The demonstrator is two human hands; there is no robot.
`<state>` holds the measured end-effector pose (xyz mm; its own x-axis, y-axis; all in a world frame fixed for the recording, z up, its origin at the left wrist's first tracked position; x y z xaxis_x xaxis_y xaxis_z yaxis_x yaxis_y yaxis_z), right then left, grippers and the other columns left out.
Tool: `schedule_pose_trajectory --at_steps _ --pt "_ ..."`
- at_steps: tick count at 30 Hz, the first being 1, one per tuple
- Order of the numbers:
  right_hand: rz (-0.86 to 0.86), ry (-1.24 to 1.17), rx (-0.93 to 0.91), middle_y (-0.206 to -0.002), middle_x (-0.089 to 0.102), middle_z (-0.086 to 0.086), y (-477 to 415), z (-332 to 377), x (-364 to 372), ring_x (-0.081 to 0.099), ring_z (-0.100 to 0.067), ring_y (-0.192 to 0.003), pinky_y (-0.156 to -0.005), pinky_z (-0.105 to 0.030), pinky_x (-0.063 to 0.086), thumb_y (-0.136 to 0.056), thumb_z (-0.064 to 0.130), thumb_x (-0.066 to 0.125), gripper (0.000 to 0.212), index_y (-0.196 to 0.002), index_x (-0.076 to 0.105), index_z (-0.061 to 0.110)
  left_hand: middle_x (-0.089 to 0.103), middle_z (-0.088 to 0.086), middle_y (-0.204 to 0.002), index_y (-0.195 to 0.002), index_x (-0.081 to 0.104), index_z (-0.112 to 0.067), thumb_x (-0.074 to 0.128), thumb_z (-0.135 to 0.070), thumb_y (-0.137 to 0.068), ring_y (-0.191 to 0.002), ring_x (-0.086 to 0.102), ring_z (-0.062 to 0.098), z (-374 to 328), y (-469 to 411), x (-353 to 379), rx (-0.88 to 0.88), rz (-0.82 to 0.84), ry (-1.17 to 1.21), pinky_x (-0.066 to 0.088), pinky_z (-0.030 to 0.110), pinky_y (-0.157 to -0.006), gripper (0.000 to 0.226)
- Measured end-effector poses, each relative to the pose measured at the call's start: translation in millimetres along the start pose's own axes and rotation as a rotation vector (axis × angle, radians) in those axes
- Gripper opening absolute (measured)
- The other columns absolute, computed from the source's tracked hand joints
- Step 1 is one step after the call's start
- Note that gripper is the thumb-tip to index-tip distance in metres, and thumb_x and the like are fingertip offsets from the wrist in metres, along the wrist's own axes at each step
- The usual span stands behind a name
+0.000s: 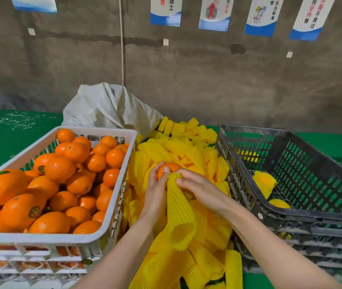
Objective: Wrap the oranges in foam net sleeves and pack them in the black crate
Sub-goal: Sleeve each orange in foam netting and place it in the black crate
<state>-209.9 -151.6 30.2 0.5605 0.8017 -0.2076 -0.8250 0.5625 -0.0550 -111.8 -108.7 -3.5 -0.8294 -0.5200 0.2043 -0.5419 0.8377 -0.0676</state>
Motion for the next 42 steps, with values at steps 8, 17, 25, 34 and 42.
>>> schedule_pose_trajectory --at_steps 8,17,25,34,42 --pt "-0.26 0.407 -0.172 -0.089 0.062 0.005 4 -6 0 0.058 -0.016 -0.084 -0.082 -0.04 0.046 -0.099 0.022 0.043 0.016 -0.108 0.056 0.021 0.058 0.0 -0.122 -0.11 0.057 -0.034 0.048 -0.03 -0.096 -0.115 0.055 0.018 10 -1 -2 0.032 -0.092 0.127 0.048 0.032 -0.094 0.017" --pt "-0.326 -0.375 0.14 -0.056 0.053 0.001 1 -24 -2 0.051 -0.003 -0.045 -0.053 -0.019 0.043 -0.098 0.01 0.039 0.033 -0.067 0.05 0.015 0.056 0.008 -0.128 -0.119 0.053 -0.034 0.052 -0.038 -0.091 -0.114 0.058 0.025 14 -1 0 -0.056 -0.015 0.303 0.049 0.047 -0.096 0.028" --pt "-0.409 -0.121 0.04 -0.065 0.05 0.004 -4 -21 -2 0.046 -0.008 -0.064 -0.064 -0.029 0.038 -0.099 0.016 0.041 0.029 -0.07 0.047 0.017 0.053 0.009 -0.129 -0.134 0.039 -0.025 0.058 -0.047 -0.075 -0.11 0.06 0.022 24 2 10 -0.142 0.016 0.393 0.054 0.039 -0.089 0.067" --pt "-0.649 -0.222 -0.074 -0.08 0.051 -0.034 6 -27 -11 0.048 -0.028 -0.074 -0.075 -0.041 0.041 -0.097 0.012 0.047 0.029 -0.084 0.055 -0.013 0.063 0.006 -0.105 -0.124 0.047 -0.021 0.056 -0.04 -0.076 -0.077 0.071 0.01 25 -5 -8 -0.141 0.094 0.385 0.055 0.024 -0.056 0.053" --pt "-0.568 0.083 -0.207 -0.066 0.046 -0.007 -8 -15 -19 0.043 -0.015 -0.066 -0.058 -0.037 0.037 -0.095 0.023 0.052 0.03 -0.068 0.05 0.009 0.07 0.015 -0.109 -0.116 0.061 -0.011 0.06 -0.053 -0.063 -0.091 0.071 0.026 31 -3 3 -0.423 0.239 0.625 0.058 0.034 -0.064 0.068"
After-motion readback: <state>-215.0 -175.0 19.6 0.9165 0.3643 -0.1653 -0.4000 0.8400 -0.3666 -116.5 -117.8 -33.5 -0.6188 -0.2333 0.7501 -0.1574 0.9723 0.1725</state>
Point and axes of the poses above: each hand's wrist, its own y-axis away from the middle knuckle, its own x-axis out of the palm, z = x × y, the point moved 4 cm from there along -y, towards the middle knuckle
